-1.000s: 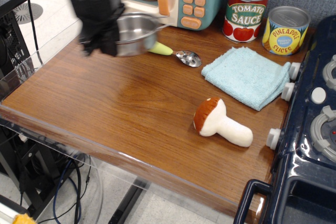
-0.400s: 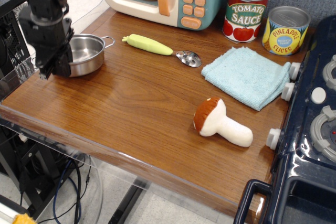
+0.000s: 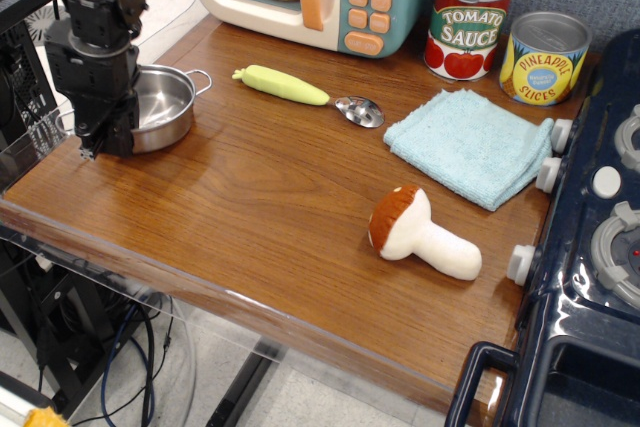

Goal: Move the silver pot to an empty space in front of the microwave.

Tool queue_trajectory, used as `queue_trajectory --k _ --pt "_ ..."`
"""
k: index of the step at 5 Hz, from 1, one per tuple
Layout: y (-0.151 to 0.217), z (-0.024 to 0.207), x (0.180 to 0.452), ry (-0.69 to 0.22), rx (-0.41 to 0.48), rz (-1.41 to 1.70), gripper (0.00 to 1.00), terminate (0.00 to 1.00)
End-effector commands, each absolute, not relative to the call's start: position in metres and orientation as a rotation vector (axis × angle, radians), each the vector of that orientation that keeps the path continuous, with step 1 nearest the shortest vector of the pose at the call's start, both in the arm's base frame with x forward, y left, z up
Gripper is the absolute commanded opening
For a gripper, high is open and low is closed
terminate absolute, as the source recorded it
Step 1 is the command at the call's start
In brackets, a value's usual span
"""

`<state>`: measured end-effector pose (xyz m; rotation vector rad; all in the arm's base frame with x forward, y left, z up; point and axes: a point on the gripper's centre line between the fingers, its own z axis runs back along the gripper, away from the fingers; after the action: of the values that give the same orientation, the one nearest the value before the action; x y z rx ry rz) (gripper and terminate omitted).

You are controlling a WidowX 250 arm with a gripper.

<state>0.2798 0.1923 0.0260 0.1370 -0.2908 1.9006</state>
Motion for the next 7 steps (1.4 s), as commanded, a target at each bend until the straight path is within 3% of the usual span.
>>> queue_trajectory --k 1,3,4,7 --pt "0.185 0.043 0.280 -0.353 0.105 1.858 1.00 0.00" --pt "0.176 0.070 0.282 -0.403 0.072 1.819 1.00 0.00" --pt "0.169 0.099 0.280 -0.434 -0.020 1.794 1.00 0.00" --pt "0.169 0.099 0.280 -0.434 -0.020 1.794 1.00 0.00"
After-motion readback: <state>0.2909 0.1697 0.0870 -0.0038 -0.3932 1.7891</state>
